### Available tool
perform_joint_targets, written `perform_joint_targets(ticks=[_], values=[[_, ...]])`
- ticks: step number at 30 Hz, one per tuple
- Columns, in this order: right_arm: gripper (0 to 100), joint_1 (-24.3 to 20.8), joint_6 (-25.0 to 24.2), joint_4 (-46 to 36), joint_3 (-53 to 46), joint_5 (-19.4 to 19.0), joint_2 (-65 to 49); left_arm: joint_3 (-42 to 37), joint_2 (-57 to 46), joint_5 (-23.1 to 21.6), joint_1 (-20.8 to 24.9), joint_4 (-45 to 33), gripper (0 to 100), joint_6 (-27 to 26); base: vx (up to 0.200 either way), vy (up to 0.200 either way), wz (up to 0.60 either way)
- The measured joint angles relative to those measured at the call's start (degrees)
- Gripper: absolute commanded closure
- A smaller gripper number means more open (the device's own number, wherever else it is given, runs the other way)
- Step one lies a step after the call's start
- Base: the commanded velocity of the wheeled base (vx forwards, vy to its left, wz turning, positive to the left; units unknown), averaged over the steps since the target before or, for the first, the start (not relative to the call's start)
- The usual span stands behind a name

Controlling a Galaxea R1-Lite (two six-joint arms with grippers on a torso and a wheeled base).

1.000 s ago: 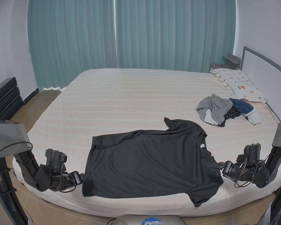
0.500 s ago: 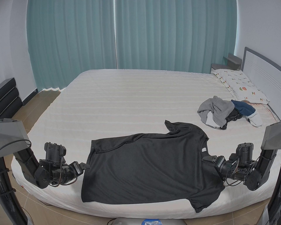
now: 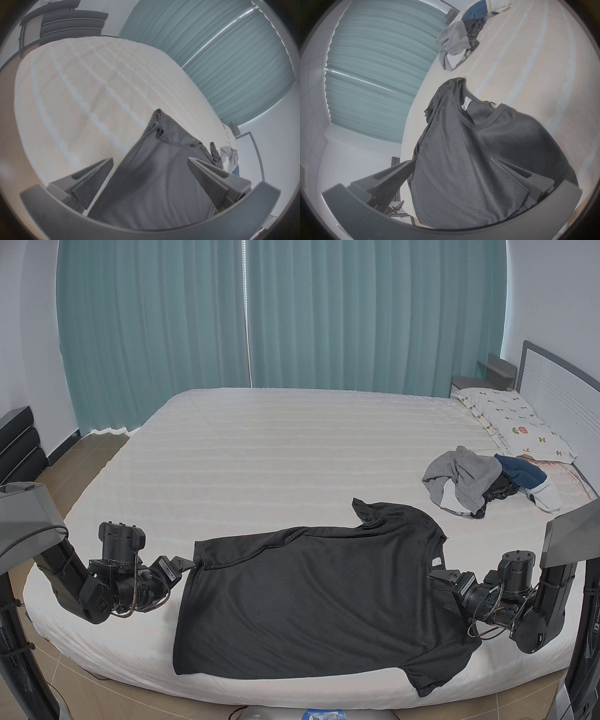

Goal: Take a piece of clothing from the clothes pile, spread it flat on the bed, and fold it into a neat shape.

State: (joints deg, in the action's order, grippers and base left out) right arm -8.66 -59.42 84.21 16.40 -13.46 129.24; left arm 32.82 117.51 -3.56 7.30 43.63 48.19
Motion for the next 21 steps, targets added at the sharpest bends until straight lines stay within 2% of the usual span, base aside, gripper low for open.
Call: perform_joint_targets(ticks=[15,21], values=[[0,-0.57,-1.1,4.77,-1.51,0.05,3.54,20.21,9.64,0.45,4.94,-6.61,0,0.78,0.0,0.0,0.0],[0,-0.88,-1.12,4.79,-1.99,0.2,4.19,24.41,13.89,1.13,7.41,-8.13,0,2.56,0.0,0.0,0.0]])
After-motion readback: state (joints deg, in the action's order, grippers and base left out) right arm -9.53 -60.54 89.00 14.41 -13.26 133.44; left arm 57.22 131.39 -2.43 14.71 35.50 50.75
